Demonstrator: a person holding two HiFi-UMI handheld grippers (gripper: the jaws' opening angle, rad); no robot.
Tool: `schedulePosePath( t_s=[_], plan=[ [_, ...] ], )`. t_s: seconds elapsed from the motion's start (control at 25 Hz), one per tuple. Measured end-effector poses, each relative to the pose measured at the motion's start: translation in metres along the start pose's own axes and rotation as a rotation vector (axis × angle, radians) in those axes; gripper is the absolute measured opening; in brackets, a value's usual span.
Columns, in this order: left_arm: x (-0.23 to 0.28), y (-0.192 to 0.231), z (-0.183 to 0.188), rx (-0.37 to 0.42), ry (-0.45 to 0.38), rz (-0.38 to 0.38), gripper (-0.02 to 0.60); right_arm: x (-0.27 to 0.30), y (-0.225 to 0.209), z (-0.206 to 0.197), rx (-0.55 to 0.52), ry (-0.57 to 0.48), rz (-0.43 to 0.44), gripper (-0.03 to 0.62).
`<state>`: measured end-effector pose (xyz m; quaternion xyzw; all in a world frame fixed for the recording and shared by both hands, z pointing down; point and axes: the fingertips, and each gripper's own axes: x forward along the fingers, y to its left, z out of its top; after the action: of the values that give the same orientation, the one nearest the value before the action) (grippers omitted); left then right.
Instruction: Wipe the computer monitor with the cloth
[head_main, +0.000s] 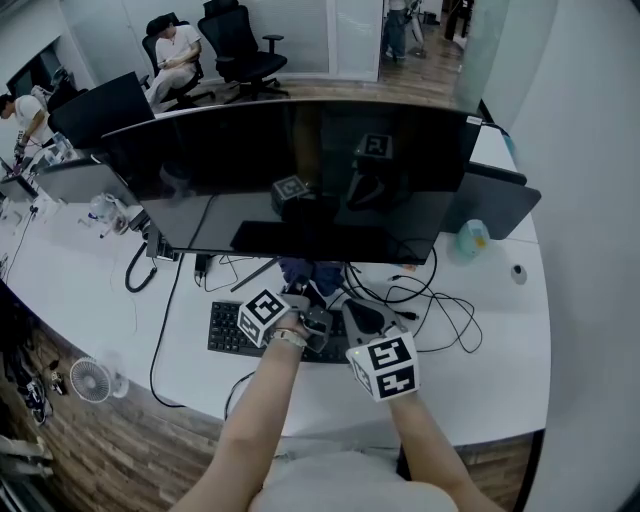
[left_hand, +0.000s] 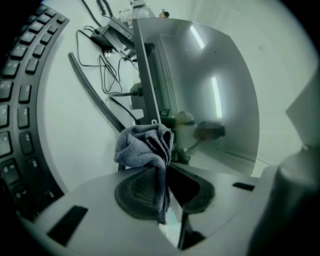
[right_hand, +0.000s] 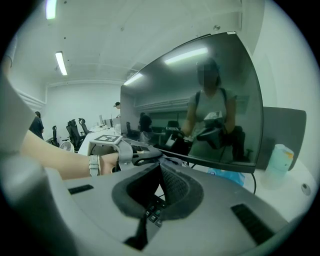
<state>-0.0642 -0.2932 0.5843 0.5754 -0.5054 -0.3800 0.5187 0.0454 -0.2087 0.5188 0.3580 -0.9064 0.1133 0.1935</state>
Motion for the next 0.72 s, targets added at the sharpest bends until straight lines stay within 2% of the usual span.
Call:
schedulePosePath(
  t_s=[0.32, 0.72],
  plan=[
    [0.012, -0.009, -0.034, 0.002, 0.013, 0.003, 0.06, -0.02, -0.024, -0.006, 0.009, -0.006, -0.002, 0.008],
    [0.02, -0.015, -0.054, -0.009, -0.011, 0.0, 0.06, -0.04, -0.05, -0.013, 0.031, -0.019, -0.017, 0.008]
  ],
)
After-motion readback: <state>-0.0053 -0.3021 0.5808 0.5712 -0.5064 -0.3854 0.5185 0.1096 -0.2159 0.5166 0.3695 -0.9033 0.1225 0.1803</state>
